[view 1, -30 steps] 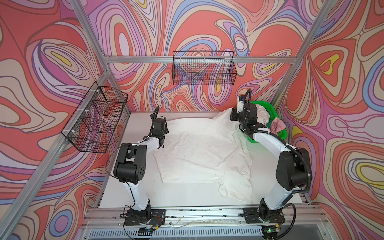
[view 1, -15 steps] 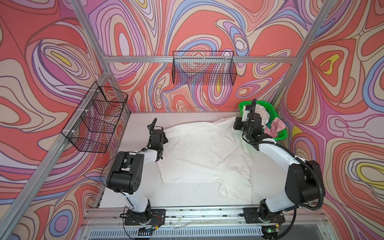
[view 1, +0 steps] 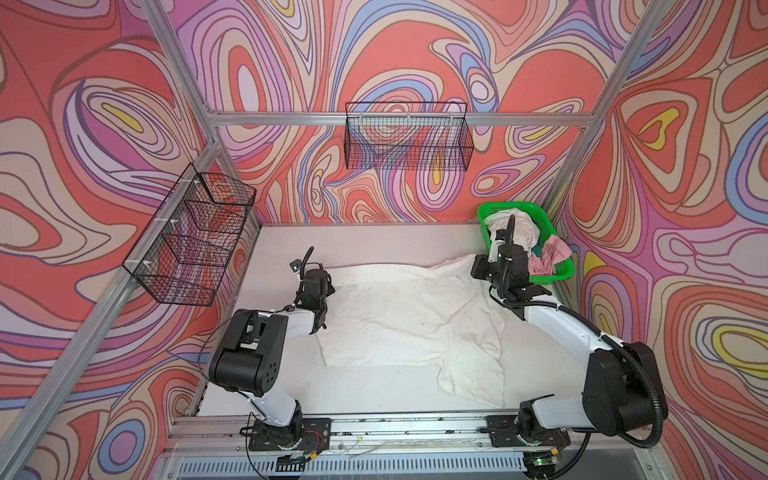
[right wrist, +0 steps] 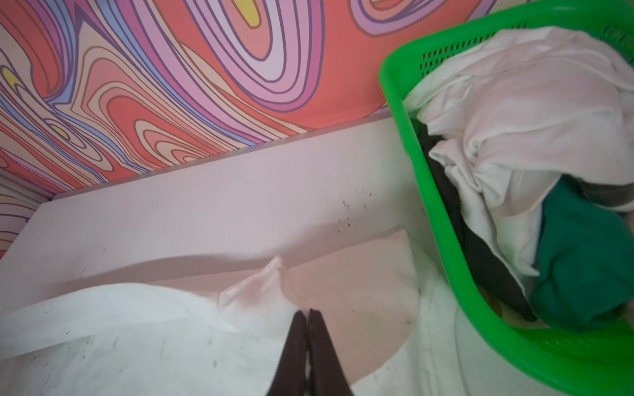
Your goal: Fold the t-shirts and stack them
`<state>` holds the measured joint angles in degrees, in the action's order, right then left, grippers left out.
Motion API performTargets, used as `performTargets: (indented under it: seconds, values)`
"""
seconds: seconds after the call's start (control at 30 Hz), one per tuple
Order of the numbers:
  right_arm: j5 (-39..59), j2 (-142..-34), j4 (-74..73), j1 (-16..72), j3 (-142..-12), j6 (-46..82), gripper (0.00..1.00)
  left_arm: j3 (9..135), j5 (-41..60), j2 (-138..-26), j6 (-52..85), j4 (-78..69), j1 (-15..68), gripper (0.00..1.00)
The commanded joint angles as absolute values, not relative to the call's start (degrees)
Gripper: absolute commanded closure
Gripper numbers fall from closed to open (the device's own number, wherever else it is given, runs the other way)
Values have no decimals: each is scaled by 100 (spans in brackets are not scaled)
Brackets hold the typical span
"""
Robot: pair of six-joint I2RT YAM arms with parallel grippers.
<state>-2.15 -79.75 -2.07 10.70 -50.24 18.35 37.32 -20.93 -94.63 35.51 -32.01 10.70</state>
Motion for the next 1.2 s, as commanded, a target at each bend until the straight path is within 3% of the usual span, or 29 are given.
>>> performTargets:
  seconds: [0.0,0.07,0.17,0.23,0.37,0.47,0.8,0.87,1.17]
  values:
    - [-141,-7710,-132,1090,-4845,1974,100,3545,-2435,-9238,3840,-3518,1150,97]
    - [-82,-7665,-158,1090,-4701,2039,100,3431,-2425,-9221,3987,-3658,1160,86]
    - [-34,-7636,-118,1090,-4554,2091,100,3282,-2376,-9194,4280,-3786,1169,85]
    - [40,-7583,-109,1090,-4452,2105,100,3157,-2338,-9176,4467,-3937,1169,78]
    - [169,-7391,-26,1089,-4211,2120,100,3015,-2448,-9026,4784,-3933,1169,41]
    - [180,-7348,99,1090,-4116,2093,100,2764,-2525,-8892,5057,-3850,1169,33]
    - [392,-7114,293,1104,-3580,2129,100,2173,-2865,-8194,6354,-3570,1169,21]
    - [337,-7102,353,1113,-3480,2152,100,2100,-2918,-8038,6654,-3482,1169,13]
    - [426,-7120,630,1125,-3172,2272,100,2268,-3102,-7146,6728,-2658,1169,0]
